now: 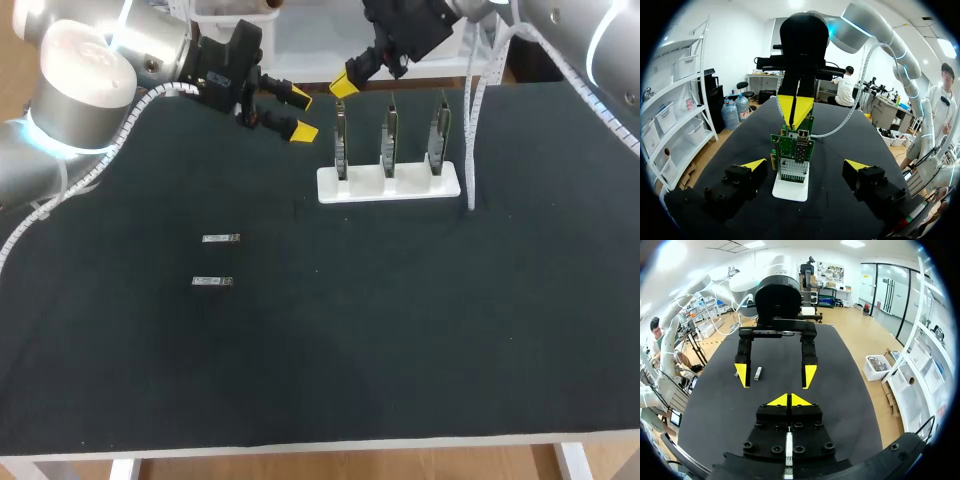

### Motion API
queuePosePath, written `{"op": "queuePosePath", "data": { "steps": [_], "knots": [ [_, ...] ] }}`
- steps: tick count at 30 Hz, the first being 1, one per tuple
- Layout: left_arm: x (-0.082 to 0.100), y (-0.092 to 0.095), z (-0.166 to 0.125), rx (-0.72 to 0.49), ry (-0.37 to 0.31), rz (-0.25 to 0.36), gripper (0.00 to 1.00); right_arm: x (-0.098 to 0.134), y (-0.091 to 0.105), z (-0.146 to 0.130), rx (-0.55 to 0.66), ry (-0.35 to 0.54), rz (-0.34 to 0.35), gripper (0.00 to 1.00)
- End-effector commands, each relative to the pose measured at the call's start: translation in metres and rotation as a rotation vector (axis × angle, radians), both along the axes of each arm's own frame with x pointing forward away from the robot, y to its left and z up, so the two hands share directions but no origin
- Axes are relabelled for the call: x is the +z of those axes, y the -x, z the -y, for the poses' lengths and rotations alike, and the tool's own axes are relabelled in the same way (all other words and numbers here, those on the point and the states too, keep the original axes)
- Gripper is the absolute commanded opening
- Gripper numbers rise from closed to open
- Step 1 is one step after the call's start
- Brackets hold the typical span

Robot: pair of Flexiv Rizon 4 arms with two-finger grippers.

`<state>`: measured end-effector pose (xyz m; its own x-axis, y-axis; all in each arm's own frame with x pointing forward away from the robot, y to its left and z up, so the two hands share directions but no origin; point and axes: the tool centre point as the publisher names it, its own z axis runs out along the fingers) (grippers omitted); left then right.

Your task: Pick up the optical module with the left hand, and insert it into the network port with the right hand.

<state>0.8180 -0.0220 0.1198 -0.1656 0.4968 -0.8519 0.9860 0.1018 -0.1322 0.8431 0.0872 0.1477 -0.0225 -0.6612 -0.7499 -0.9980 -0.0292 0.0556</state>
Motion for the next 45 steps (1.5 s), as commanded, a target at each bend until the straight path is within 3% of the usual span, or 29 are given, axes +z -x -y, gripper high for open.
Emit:
{"op": "queuePosePath", "data": {
  "steps": [1,45],
  "knots": [
    [0.001,-0.002,0.001,-0.002,-0.005,-0.005,1.00,0.005,-0.007,-0.002,0.574,-0.018,-0.494,0.00],
    [0.001,-0.002,0.001,-0.002,-0.005,-0.005,1.00,-0.004,0.005,-0.002,0.580,-0.002,-0.511,0.00]
  ]
}}
